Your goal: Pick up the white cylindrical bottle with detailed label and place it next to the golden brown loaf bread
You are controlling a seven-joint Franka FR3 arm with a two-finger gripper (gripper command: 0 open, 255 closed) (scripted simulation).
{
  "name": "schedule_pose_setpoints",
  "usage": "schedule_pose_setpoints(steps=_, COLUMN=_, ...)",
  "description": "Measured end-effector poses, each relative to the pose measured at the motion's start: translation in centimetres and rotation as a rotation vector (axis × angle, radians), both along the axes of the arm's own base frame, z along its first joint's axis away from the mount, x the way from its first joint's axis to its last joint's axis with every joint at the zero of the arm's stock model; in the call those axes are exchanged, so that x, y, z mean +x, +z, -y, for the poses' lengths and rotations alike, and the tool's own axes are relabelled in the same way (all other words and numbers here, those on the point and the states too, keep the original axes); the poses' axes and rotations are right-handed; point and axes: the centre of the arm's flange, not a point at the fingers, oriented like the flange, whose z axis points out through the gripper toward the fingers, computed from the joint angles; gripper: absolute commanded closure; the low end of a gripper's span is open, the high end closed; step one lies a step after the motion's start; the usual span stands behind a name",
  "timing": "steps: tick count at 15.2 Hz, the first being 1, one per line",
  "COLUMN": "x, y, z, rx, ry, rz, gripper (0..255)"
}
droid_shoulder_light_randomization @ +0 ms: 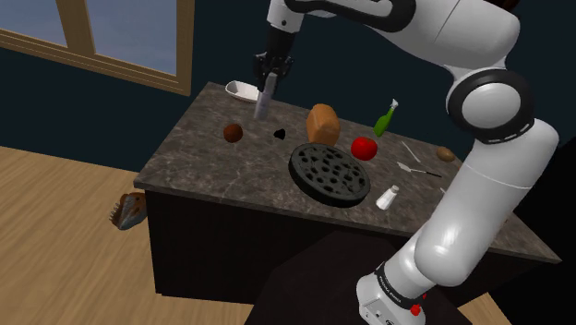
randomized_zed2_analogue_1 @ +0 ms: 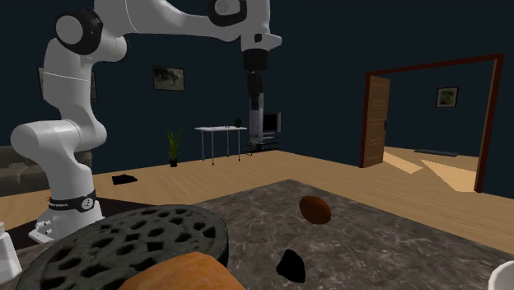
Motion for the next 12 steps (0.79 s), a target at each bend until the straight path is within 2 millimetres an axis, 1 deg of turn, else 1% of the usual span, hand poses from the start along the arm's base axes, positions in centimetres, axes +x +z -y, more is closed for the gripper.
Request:
schedule_pose_setpoints(steps=2, x=-0.7, y=-0.1, z=3.2, rx=0.000, ry=-0.001, rz=0.000, gripper=255)
schedule_pose_setpoints(steps=5, x=-1.0, y=0.1, z=6.8, rx=0.000, ry=0.000, rz=0.000, gripper=255)
schedule_pose_setpoints(steps=7, x=-1.5, y=-0.1, z=9.5, rx=0.000, ry=0.000, rz=0.000, gripper=255)
schedule_pose_setpoints(steps=9, x=-1.8, y=-0.1, z=11.6, rx=0.000, ry=0.000, rz=0.000, gripper=255)
schedule_pose_setpoints(steps=12, x=-2.6, y=-0.2, z=15.8, rx=0.000, ry=-0.001, rz=0.000, gripper=255)
